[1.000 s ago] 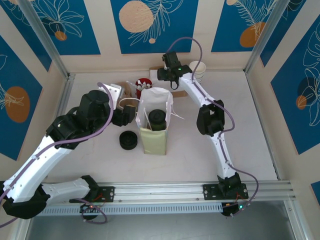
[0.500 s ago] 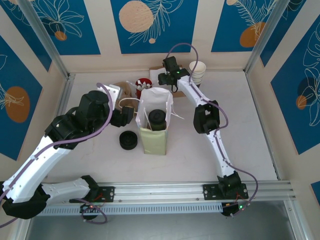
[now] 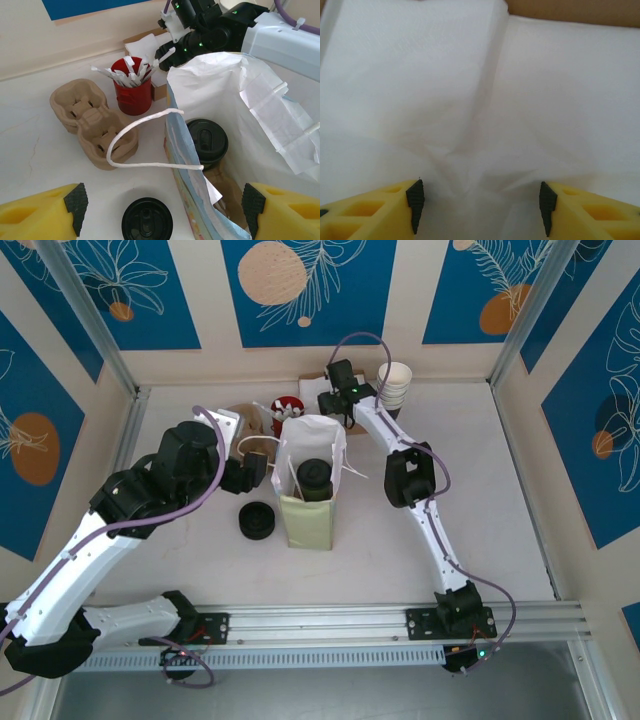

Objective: Pack the takeout coffee

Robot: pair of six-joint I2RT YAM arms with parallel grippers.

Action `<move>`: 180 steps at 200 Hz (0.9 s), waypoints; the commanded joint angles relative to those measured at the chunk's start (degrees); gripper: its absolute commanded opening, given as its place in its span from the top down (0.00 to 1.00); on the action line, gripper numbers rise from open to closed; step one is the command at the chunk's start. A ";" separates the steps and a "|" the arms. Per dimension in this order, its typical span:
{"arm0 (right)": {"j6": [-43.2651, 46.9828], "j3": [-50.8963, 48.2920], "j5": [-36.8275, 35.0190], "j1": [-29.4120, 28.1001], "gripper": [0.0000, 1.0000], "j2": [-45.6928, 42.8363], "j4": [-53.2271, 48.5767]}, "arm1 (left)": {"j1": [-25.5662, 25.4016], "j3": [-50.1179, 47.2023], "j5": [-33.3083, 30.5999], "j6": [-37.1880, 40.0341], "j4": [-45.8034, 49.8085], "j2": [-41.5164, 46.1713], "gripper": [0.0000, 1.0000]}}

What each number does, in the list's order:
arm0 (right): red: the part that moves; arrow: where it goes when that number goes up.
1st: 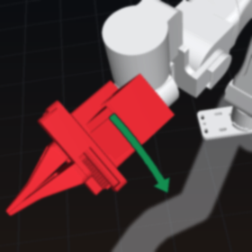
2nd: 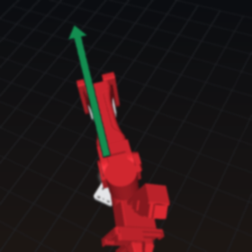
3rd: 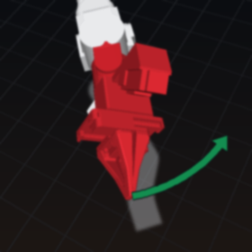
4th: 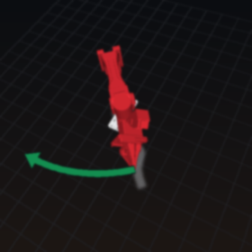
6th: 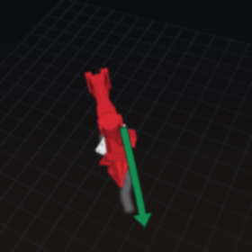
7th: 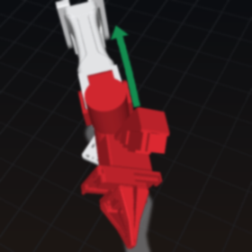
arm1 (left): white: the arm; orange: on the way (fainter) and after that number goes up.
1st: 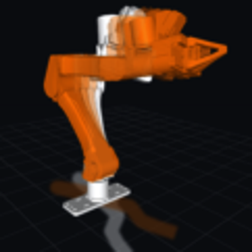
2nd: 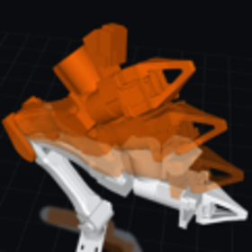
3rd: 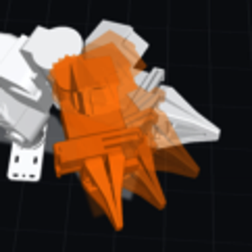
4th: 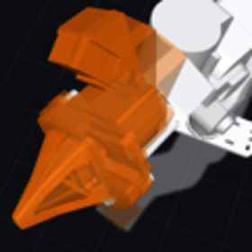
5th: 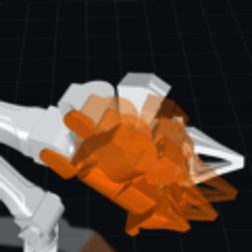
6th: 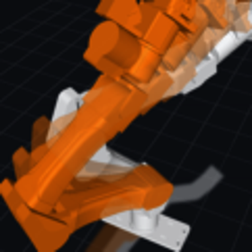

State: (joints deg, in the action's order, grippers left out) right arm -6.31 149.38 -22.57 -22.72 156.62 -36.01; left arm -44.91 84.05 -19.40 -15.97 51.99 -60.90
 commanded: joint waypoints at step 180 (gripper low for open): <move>0.13 3.29 2.71 0.88 0.85 -5.28 0.50 | -0.43 -1.37 -0.99 1.09 -0.48 1.45 0.16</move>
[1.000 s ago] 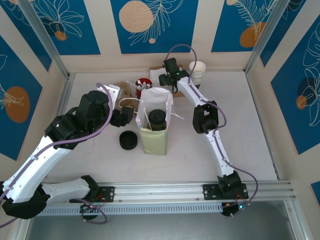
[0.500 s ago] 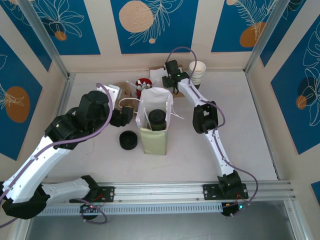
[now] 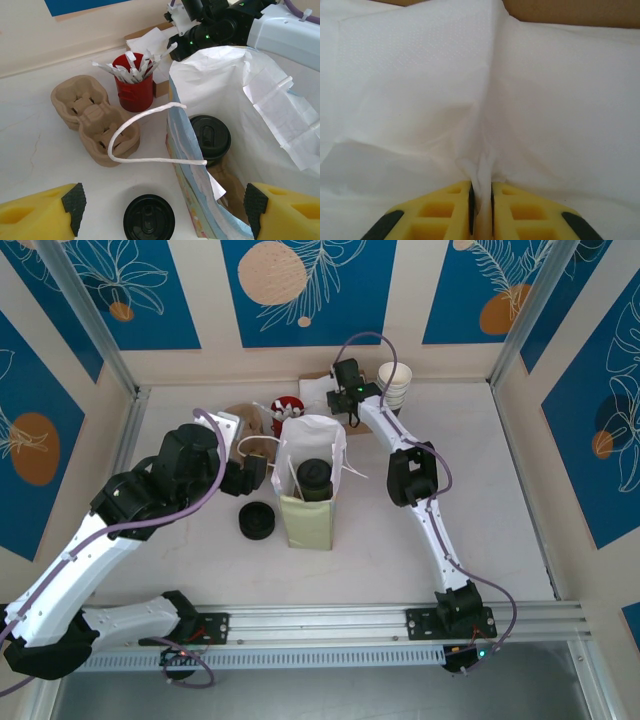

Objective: Pack the takeout coffee

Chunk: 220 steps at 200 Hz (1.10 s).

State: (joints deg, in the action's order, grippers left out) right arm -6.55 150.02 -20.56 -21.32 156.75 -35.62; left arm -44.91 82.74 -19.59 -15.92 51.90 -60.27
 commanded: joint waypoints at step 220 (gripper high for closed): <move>-37.66 -12.62 16.47 -8.61 1.00 -54.96 -18.02 | -0.32 -7.27 -5.67 -2.87 -7.73 0.83 0.13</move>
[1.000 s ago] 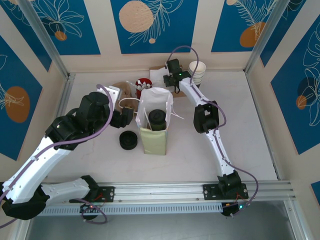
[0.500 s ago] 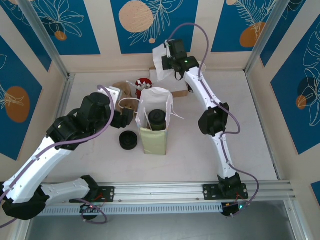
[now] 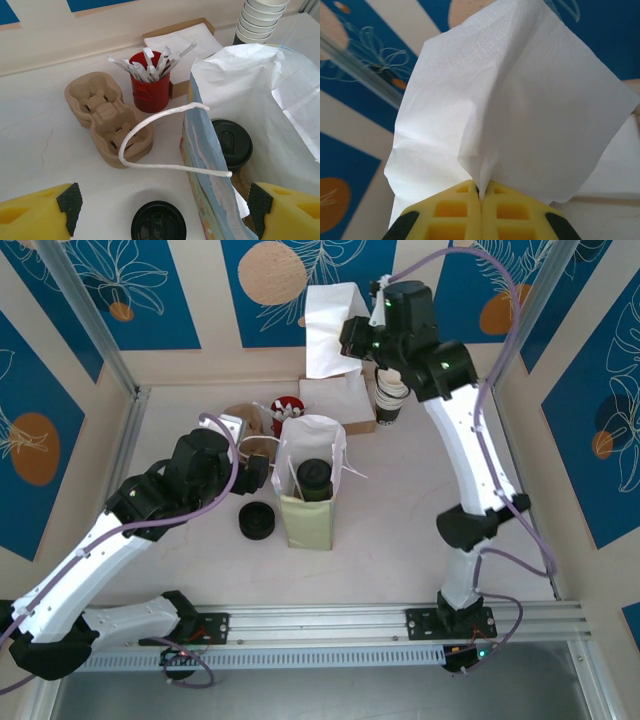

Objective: Pack the takeout coffee

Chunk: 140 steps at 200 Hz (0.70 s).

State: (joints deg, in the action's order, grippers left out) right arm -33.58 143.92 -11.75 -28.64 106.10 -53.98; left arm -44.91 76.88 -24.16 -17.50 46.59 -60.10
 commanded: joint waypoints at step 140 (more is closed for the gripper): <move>-23.43 -36.39 -3.06 -17.32 1.00 -16.21 6.31 | -0.20 -4.63 -2.41 -2.81 -4.05 3.69 0.12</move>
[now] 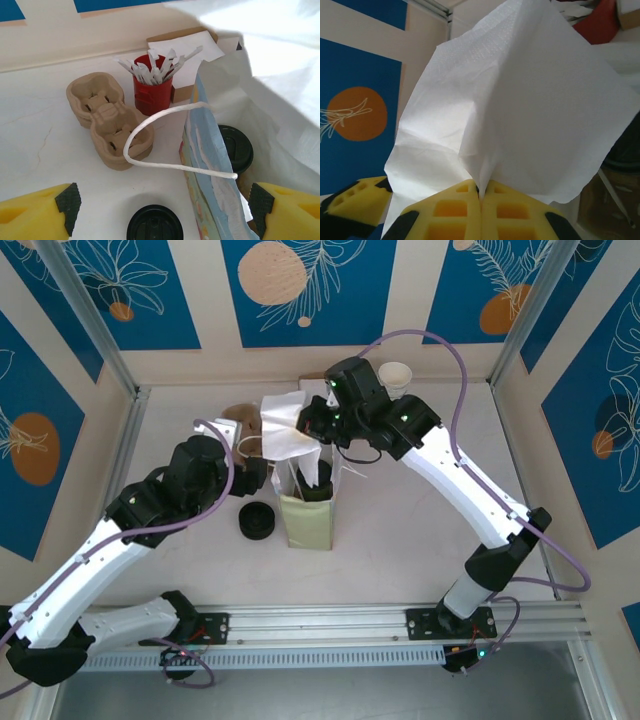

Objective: Pack the takeout coffee

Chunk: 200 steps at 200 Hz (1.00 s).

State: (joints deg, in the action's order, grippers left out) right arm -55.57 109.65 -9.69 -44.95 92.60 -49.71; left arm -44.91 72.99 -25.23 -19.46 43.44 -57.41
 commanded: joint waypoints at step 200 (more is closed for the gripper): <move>2.49 -10.50 -18.67 -2.90 1.00 1.80 -6.18 | -0.24 -2.65 -1.70 -1.37 -1.34 0.40 0.10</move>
State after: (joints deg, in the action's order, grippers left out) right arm -53.74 100.18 -25.02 -47.16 93.67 -53.80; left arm -44.91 71.13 -25.80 -19.64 42.78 -57.21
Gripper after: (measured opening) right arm 0.062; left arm 0.894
